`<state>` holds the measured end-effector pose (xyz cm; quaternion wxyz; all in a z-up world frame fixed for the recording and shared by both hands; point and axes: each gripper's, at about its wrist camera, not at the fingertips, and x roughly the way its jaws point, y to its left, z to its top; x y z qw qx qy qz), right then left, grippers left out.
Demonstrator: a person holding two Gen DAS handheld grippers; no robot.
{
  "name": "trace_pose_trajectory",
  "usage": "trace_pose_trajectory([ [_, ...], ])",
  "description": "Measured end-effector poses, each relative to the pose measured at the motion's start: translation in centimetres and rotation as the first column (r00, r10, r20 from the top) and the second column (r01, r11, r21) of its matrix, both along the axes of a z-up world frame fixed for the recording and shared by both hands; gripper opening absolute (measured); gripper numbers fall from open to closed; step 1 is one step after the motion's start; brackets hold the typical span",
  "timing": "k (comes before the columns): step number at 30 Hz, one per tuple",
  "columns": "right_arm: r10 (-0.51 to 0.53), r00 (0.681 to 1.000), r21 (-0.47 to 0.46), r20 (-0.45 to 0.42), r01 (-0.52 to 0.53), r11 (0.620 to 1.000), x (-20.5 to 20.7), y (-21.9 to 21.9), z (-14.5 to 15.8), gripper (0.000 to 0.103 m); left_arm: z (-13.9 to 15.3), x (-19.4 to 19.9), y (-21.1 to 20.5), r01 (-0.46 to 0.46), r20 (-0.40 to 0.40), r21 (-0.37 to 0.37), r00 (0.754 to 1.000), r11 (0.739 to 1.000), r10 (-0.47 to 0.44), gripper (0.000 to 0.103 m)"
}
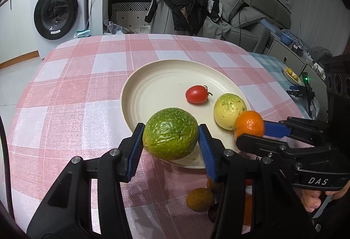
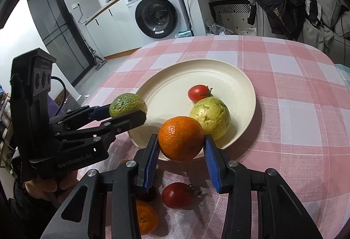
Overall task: Organize fruits
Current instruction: 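Carry the green citrus and orange onto the plate and open both tools, then withdraw both open tools from the plate back toward the remaining fruit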
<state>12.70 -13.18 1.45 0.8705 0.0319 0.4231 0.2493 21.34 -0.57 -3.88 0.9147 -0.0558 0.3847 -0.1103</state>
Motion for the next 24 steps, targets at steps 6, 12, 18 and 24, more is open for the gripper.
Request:
trace_pose_trajectory([
  [6, 0.002, 1.0, 0.003, -0.004, -0.002, 1.0, 0.0, -0.3, -0.1, 0.043, -0.2, 0.0, -0.3, 0.006, -0.009, 0.013, 1.0, 1.0, -0.006, 0.046],
  [12, 0.003, 1.0, 0.018, 0.017, -0.003, 1.0, -0.8, -1.0, 0.7, 0.049, 0.3, -0.6, -0.1, 0.005, 0.0, 0.007, 1.0, 1.0, -0.005, 0.046],
  [18, -0.011, 0.999, -0.004, 0.047, 0.011, 1.0, -2.1, -2.0, 1.5, 0.075, 2.0, -1.9, 0.2, -0.02, 0.028, 0.007, 0.999, 1.0, 0.02, 0.072],
  [24, -0.027, 0.996, -0.025, 0.082, 0.029, 0.999, -3.5, -2.8, 1.9, 0.101, 3.7, -4.4, 0.8, -0.045, 0.083, 0.016, 0.996, 0.999, 0.044, 0.087],
])
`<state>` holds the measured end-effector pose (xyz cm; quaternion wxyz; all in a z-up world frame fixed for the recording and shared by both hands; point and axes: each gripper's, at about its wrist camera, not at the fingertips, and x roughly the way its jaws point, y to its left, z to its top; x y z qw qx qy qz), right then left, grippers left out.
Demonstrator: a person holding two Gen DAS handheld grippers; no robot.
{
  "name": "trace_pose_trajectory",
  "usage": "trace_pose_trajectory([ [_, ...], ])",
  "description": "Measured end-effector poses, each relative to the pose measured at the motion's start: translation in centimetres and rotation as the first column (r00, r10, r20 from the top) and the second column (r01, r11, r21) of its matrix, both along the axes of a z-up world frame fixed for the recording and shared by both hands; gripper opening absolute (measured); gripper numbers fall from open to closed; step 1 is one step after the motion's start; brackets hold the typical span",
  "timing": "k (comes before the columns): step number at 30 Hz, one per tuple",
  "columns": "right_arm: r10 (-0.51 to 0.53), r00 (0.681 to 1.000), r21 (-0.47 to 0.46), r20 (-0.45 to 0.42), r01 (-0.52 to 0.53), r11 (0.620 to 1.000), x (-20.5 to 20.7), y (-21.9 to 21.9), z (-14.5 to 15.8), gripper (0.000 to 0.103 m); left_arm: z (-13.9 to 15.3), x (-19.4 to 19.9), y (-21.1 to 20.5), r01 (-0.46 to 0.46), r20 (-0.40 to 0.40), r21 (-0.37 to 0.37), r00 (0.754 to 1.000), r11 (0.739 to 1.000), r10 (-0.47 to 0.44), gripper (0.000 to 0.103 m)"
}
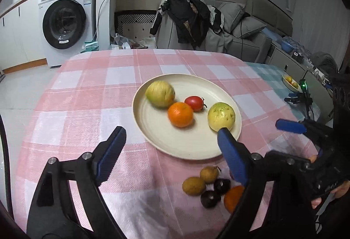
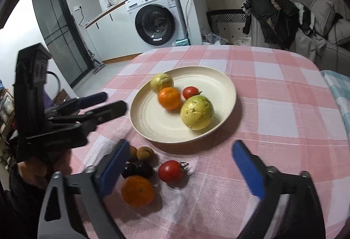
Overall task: Organize fruits
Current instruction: 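Withdraw both open tools from the plate back toward the remaining fruit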
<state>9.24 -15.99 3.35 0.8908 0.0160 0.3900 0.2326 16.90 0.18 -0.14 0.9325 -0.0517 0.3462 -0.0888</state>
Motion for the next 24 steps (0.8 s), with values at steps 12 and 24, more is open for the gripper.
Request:
trace_pose_trajectory([
  [12, -0.029, 0.999, 0.005, 0.016, 0.029, 1.0, -1.5, -1.4, 0.0, 0.103, 0.9, -5.7, 0.1, 0.014, 0.05, 0.025, 0.999, 1.0, -0.016, 0.102],
  [24, -0.008, 1.0, -0.004, -0.012, 0.008, 1.0, -2.9, -1.0, -0.4, 0.103, -0.4, -7.9, 0.1, 0.007, 0.017, 0.026, 1.0, 1.0, -0.008, 0.102],
])
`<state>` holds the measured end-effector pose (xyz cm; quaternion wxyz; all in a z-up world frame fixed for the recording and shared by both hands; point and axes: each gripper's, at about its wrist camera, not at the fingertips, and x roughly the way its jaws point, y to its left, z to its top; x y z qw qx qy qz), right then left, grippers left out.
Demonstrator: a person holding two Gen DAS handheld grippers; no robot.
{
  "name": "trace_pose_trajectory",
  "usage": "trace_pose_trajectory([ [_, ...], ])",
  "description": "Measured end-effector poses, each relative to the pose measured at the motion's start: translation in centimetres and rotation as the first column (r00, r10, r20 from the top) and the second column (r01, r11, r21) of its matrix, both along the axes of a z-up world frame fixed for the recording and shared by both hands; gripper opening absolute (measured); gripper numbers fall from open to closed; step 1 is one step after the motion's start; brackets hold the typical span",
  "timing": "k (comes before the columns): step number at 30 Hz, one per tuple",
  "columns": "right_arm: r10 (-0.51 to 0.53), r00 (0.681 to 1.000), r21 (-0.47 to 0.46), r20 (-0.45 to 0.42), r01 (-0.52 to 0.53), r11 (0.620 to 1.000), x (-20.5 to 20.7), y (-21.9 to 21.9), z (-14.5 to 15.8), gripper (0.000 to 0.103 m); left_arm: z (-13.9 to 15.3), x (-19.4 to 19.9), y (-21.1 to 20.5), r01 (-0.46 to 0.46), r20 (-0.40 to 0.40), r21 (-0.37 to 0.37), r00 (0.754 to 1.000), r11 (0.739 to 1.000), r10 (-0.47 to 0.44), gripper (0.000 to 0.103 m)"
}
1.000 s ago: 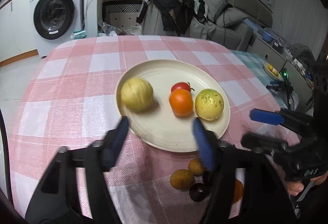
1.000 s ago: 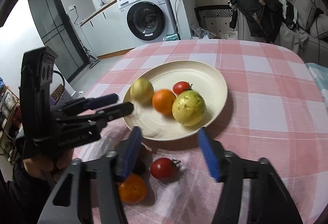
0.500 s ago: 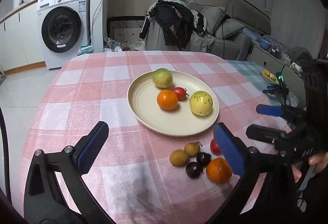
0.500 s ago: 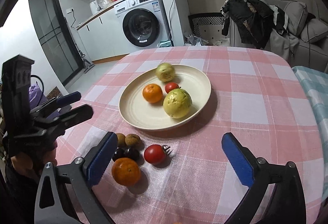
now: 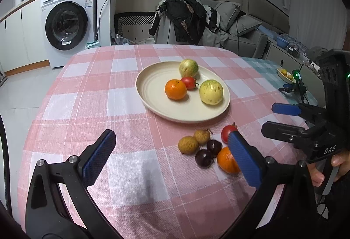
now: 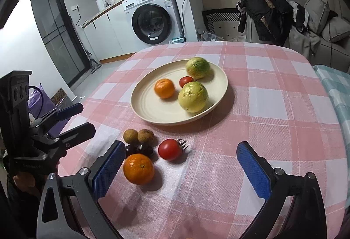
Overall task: Organize fruits
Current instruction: 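Withdraw both open tools from the plate back toward the remaining fruit, then move the right tool to the second orange beside the kiwis and close on it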
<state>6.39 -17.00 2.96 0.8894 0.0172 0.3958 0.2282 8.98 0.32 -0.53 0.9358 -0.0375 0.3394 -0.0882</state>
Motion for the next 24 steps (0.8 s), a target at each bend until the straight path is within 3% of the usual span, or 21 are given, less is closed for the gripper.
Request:
trace_pose_trajectory([
  [15, 0.02, 0.999, -0.04, -0.041, -0.021, 0.999, -0.8, 1.3, -1.6, 0.103, -1.9, -0.9, -0.4, -0.005, -0.05, -0.032, 0.999, 0.999, 0.004, 0.102],
  [24, 0.081, 0.994, -0.084, -0.072, -0.087, 0.993, -1.1, 2.7, -2.8, 0.103, -2.5, -0.8, -0.8, -0.012, -0.056, -0.011, 0.998, 1.0, 0.011, 0.102],
])
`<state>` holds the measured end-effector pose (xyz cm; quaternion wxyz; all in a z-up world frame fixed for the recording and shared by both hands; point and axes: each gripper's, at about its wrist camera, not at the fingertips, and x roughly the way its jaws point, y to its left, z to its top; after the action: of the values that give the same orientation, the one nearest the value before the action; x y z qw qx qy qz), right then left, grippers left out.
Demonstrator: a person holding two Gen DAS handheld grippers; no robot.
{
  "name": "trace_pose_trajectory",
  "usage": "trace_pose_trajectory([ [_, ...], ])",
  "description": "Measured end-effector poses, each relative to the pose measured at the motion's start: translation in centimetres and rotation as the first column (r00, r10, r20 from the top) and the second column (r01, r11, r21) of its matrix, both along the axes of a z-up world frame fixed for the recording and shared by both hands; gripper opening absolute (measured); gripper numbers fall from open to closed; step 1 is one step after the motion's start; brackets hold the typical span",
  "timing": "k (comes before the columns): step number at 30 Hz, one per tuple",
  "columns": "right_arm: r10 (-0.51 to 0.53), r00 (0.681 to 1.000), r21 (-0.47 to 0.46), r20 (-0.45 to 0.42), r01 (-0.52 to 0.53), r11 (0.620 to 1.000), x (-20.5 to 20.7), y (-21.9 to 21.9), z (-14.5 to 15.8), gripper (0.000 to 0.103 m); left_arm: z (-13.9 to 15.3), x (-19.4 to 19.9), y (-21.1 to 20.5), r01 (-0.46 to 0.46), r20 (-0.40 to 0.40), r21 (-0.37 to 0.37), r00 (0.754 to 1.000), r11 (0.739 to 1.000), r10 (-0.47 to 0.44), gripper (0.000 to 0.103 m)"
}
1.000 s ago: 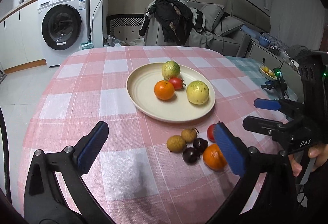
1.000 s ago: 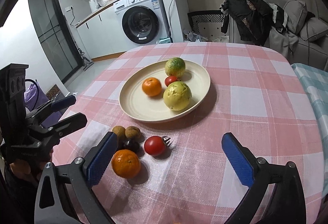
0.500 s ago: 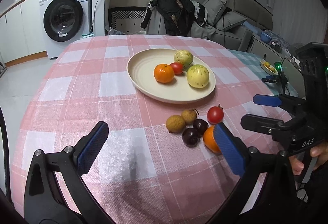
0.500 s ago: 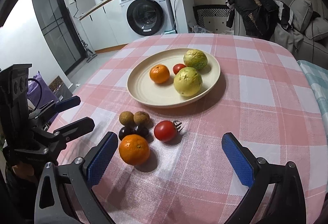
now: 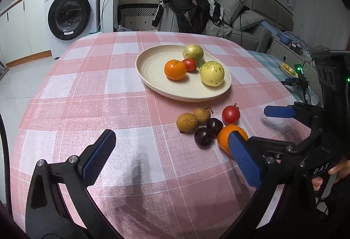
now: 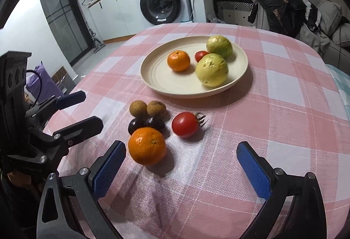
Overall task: Organize fruits
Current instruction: 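Move the right tool to the second orange beside the kiwis and close on it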
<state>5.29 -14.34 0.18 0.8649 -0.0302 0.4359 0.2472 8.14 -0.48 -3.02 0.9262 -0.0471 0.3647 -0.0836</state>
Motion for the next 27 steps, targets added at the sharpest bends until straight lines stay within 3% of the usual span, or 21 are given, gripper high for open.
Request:
trace_pose_trajectory([
  [11, 0.061, 0.997, -0.006, -0.043, -0.061, 0.998, -0.2, 1.3, -1.0, 0.102, -0.4, 0.1, 1.0, -0.018, -0.016, -0.018, 1.0, 1.0, 0.017, 0.102],
  [18, 0.106, 0.992, 0.028, -0.068, -0.104, 0.994, 0.1, 2.0, -1.3, 0.08, -0.3, -0.2, 1.7, -0.024, -0.012, -0.034, 1.0, 0.999, 0.024, 0.102],
  [27, 0.138, 0.988, 0.045, -0.069, -0.135, 0.99, 0.0, 2.7, -1.6, 0.07, -0.1, -0.2, 1.7, -0.024, -0.014, -0.035, 1.0, 0.999, 0.024, 0.102],
])
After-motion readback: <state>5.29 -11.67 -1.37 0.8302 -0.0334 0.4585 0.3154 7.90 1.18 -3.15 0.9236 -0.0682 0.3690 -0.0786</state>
